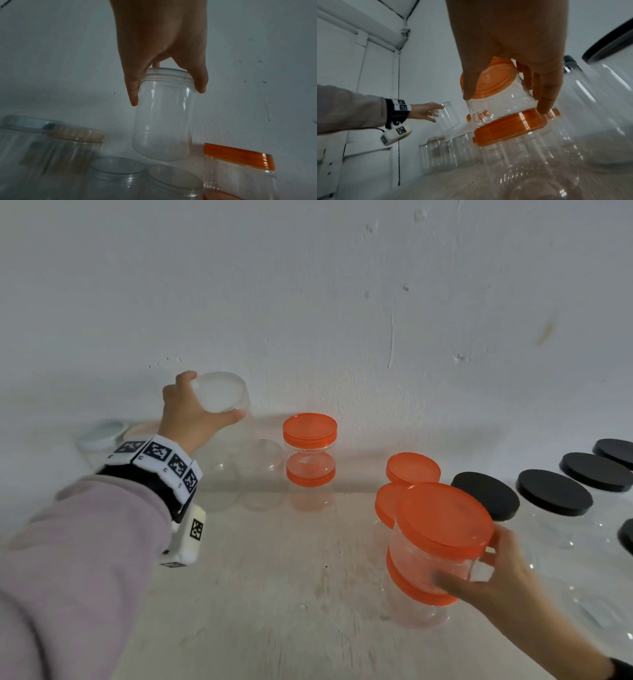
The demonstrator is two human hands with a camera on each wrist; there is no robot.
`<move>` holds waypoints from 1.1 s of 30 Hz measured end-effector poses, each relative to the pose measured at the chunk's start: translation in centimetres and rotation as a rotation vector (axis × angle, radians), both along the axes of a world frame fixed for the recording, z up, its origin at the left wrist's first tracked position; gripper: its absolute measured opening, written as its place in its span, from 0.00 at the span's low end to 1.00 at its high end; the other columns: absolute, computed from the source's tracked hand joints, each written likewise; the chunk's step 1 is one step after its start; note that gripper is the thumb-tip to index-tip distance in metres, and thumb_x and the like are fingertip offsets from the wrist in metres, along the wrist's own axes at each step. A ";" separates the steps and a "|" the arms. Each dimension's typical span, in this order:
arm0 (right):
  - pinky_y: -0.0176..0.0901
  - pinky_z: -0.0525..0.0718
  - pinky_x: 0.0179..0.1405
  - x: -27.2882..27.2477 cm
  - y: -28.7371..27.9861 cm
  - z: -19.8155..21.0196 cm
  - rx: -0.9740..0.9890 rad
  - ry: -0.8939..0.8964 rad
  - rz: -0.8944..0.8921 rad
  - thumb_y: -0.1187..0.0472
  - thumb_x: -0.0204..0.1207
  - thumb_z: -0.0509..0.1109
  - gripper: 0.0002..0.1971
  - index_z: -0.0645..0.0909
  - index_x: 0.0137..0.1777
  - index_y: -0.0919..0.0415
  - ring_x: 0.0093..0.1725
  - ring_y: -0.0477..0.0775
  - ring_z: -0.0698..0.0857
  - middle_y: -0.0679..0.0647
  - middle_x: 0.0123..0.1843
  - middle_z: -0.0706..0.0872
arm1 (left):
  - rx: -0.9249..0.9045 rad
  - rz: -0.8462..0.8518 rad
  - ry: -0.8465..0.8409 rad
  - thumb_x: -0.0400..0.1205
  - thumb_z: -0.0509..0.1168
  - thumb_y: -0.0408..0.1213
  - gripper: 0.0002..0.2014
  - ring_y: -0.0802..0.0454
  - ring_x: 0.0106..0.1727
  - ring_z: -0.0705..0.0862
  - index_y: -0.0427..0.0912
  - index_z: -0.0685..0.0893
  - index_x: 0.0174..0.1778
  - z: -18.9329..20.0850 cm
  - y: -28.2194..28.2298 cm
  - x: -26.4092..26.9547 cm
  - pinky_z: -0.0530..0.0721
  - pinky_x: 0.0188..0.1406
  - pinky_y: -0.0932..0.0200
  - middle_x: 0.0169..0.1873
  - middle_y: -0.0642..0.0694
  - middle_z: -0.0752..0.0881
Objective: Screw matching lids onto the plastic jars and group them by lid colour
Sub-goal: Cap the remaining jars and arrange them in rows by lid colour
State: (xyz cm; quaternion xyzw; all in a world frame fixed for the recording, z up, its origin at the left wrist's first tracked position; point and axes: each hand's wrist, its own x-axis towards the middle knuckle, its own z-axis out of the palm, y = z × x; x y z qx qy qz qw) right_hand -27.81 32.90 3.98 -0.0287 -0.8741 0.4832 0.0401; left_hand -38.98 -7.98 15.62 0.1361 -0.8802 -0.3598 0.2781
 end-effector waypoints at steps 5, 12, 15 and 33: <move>0.49 0.80 0.56 -0.5 0.3 -0.7 0.002 -0.230 0.069 0.55 0.53 0.88 0.54 0.60 0.77 0.55 0.59 0.52 0.78 0.45 0.63 0.73 | -0.024 0.055 -0.061 0.65 0.81 0.51 0.51 0.37 0.73 0.69 0.44 0.59 0.80 -1.1 0.3 -3.0 0.70 0.70 0.47 0.73 0.37 0.64; 0.60 0.78 0.66 -1.2 0.3 -0.8 -0.054 -0.263 0.137 0.56 0.49 0.88 0.60 0.56 0.80 0.51 0.67 0.58 0.77 0.49 0.70 0.74 | 0.028 0.103 -0.103 0.68 0.80 0.50 0.49 0.38 0.75 0.68 0.43 0.58 0.80 -2.2 -0.6 -4.7 0.70 0.71 0.46 0.75 0.37 0.63; 0.59 0.76 0.69 -1.4 0.2 -1.0 -0.062 -0.283 0.171 0.58 0.52 0.89 0.62 0.51 0.82 0.49 0.71 0.57 0.75 0.50 0.73 0.73 | 0.036 0.094 -0.088 0.69 0.79 0.49 0.49 0.38 0.75 0.68 0.42 0.58 0.80 -2.6 -0.6 -4.6 0.69 0.71 0.48 0.75 0.37 0.63; 0.32 0.83 0.53 -1.3 1.2 -2.1 -0.167 -0.133 0.282 0.50 0.50 0.90 0.54 0.54 0.66 0.23 0.63 0.30 0.75 0.29 0.67 0.70 | -0.356 -0.811 -0.288 0.78 0.70 0.52 0.36 0.56 0.76 0.68 0.48 0.65 0.80 -9.3 16.6 -0.2 0.66 0.73 0.63 0.77 0.52 0.68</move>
